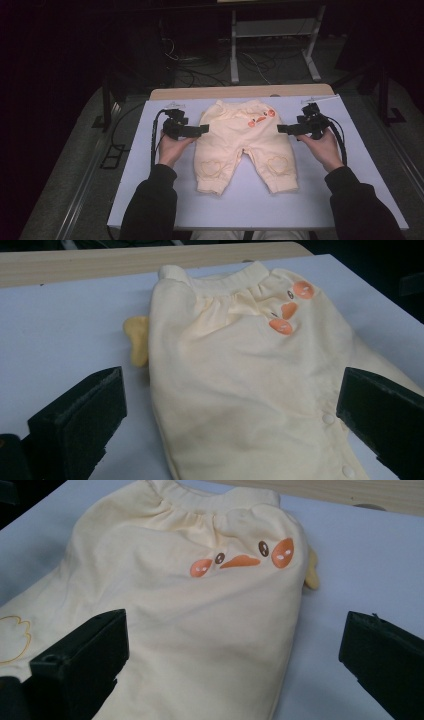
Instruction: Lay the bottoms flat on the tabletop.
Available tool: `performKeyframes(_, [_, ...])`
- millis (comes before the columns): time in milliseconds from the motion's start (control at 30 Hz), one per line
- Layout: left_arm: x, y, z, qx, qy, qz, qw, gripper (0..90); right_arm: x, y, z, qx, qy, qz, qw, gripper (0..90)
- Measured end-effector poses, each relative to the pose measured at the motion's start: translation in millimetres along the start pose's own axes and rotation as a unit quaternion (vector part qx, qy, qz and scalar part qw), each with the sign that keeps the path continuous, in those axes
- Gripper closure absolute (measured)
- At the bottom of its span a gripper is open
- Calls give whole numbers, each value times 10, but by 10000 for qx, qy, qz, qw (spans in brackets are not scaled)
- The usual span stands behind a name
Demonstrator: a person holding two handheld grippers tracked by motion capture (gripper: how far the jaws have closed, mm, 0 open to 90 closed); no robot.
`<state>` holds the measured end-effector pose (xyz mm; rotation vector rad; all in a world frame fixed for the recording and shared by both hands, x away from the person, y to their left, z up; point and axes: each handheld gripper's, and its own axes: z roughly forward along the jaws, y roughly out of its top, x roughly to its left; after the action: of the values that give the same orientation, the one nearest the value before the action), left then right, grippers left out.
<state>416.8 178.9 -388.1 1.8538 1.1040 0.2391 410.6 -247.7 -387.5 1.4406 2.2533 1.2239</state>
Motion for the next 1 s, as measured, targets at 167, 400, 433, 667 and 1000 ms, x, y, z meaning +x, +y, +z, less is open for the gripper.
performKeyframes(167, [-12, -94, -97, -65, 1, 81, 9999, 0, 50, -120, -79, -108, 49, -70, 9999, 0])
performKeyframes(400, [-19, -203, -270, -171, -62, 117, 9998, 0, 143, -266, -197, -314, 25, -182, 9993, 0])
performKeyframes(433, [-27, -217, -295, -178, -43, 169, 9997, 0, 154, -285, -208, -323, 20, -216, 9992, 0])
performKeyframes(667, [-110, -293, -426, -198, -45, 403, 9990, 0, 251, -411, -292, -416, 3, -366, 9985, 0])
performKeyframes(1000, [-247, -529, -585, -319, -223, 535, 9978, 0, 367, -671, -436, -529, -23, -384, 9979, 0])
